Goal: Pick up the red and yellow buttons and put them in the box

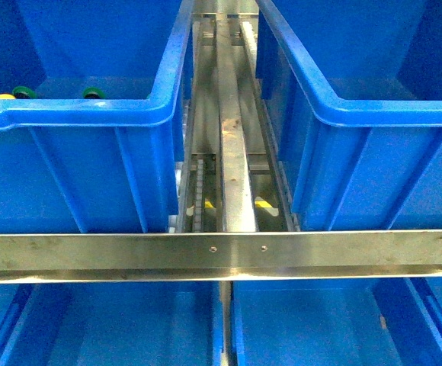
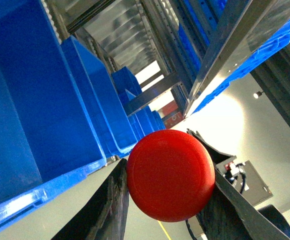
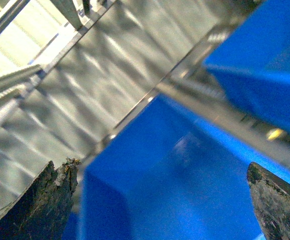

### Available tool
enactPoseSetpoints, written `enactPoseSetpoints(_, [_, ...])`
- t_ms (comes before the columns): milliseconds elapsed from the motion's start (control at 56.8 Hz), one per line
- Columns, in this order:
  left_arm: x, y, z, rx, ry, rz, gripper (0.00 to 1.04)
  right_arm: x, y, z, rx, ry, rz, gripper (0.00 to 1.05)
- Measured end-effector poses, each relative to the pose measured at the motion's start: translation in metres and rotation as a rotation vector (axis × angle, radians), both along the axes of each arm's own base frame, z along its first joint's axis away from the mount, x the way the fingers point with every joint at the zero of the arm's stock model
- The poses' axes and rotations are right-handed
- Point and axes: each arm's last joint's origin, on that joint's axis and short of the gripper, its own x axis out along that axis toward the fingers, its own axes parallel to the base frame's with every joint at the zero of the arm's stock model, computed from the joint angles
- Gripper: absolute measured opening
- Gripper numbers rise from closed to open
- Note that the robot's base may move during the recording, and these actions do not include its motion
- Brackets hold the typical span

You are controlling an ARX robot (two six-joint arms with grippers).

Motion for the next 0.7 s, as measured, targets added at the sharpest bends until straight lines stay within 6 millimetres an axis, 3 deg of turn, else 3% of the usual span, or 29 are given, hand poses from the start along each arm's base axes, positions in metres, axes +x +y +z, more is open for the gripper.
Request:
enactPoseSetpoints(141, [-0.003,-0.005,0.002,0.007,-0.015,-0.01,0.33,0.022,0.023,-0.017,0.42,-0.02,0.173,0.99])
enactPoseSetpoints(264, [-0.005,-0.008,0.005,0.008,-0.027,-0.015,0.33,0.029,0.048,-0.023,0.588,-0.019,0.281,0.99])
enactPoseSetpoints(440, [-0.003,-0.011,0.011,0.001,-0.046,-0.017,0.33,0.034,0.073,-0.024,0.66,0.009,0.382,0.99])
enactPoseSetpoints(704, [0.013,-0.023,0.005,0.015,-0.031,-0.005,0.33,0.034,0.089,0.004,0.621,-0.04,0.454,0.99])
